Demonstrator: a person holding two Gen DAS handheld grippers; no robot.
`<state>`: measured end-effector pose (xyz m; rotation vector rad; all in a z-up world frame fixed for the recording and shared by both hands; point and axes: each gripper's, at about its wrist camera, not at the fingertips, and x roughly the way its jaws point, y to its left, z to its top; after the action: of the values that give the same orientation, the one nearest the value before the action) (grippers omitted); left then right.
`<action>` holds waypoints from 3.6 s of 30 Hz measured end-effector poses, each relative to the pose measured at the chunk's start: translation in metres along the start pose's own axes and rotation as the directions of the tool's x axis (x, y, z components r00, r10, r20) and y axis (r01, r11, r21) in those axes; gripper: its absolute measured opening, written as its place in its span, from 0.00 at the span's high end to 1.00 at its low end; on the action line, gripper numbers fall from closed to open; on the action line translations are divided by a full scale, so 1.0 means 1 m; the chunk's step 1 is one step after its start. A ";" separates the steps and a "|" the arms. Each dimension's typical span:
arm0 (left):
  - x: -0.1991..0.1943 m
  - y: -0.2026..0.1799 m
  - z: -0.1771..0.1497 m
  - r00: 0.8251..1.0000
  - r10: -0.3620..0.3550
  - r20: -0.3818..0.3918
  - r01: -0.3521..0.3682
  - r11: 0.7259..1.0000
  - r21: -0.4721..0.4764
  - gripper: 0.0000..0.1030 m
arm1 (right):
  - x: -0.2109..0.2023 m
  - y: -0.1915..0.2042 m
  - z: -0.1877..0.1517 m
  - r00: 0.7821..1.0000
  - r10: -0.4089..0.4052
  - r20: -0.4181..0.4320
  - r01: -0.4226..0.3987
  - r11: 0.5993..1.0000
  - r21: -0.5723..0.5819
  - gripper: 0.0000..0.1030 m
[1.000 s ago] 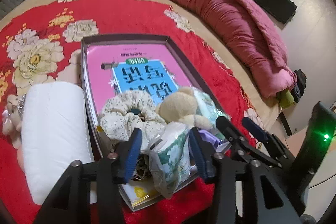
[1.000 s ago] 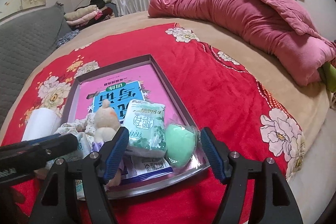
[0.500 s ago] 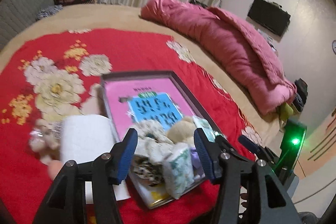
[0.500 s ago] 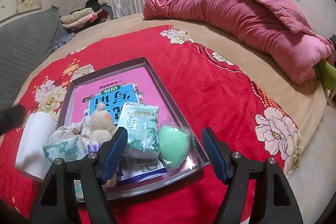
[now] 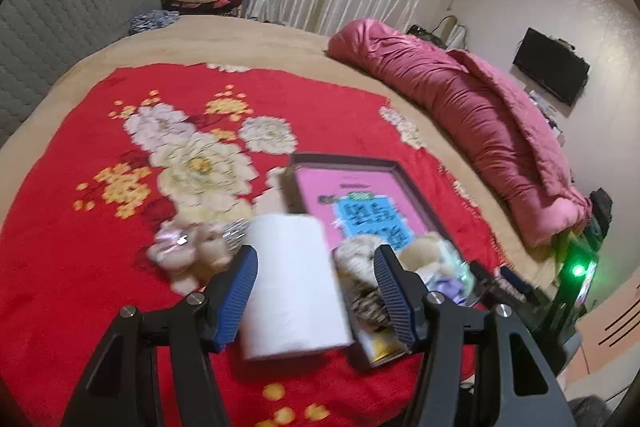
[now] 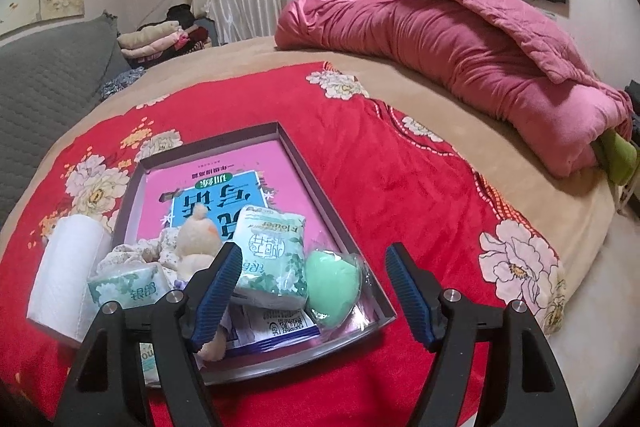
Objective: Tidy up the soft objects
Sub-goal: 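Move both open tools from the tray to the bunny plush and pink sponge, then grasp the cream bunny plush with the left tool and lift it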
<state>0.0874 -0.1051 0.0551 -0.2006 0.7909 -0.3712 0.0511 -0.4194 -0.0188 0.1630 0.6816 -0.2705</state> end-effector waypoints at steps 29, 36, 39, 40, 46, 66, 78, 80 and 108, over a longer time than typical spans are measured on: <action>-0.052 0.109 -0.037 0.988 0.150 -0.023 -0.152 0.980 -0.132 0.41 | -0.104 0.190 -0.018 0.927 0.367 0.077 -0.299 0.847 -0.440 0.26; -0.057 0.125 -0.039 0.985 0.170 -0.033 -0.173 0.970 -0.172 0.41 | -0.111 0.230 -0.044 0.906 0.422 -0.003 -0.357 0.764 -0.538 0.26; -0.057 0.130 -0.040 0.986 0.165 -0.038 -0.169 0.969 -0.182 0.41 | -0.111 0.240 -0.050 0.903 0.428 -0.024 -0.367 0.743 -0.560 0.26; -0.057 0.131 -0.040 0.986 0.164 -0.040 -0.169 0.969 -0.182 0.41 | -0.110 0.243 -0.052 0.902 0.430 -0.032 -0.371 0.737 -0.565 0.26; -0.056 0.138 -0.042 0.986 0.159 -0.048 -0.166 0.968 -0.190 0.41 | -0.108 0.257 -0.065 0.900 0.429 -0.072 -0.379 0.691 -0.616 0.26; 0.027 0.160 -0.018 0.986 0.089 -0.141 -0.108 0.985 -0.135 0.41 | -0.053 0.322 -0.099 0.965 0.236 -0.116 -0.200 0.373 -0.906 0.26; 0.090 0.171 0.013 0.985 -0.058 -0.164 0.031 0.986 -0.162 0.41 | -0.029 0.311 -0.082 0.960 0.220 -0.174 -0.250 0.389 -0.887 0.26; 0.097 0.175 0.019 0.980 -0.087 -0.180 0.056 0.984 -0.170 0.41 | -0.028 0.309 -0.080 0.957 0.228 -0.179 -0.259 0.396 -0.881 0.26; 0.134 0.200 -0.011 0.790 -0.588 -0.175 0.220 0.538 -0.813 0.41 | -0.034 0.299 -0.072 0.938 0.290 -0.190 -0.314 0.481 -0.818 0.26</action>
<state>0.2155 0.0247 -0.1025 -1.1832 1.3339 -0.5305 0.0724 -0.1110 -0.0339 -0.6642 0.7300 0.4407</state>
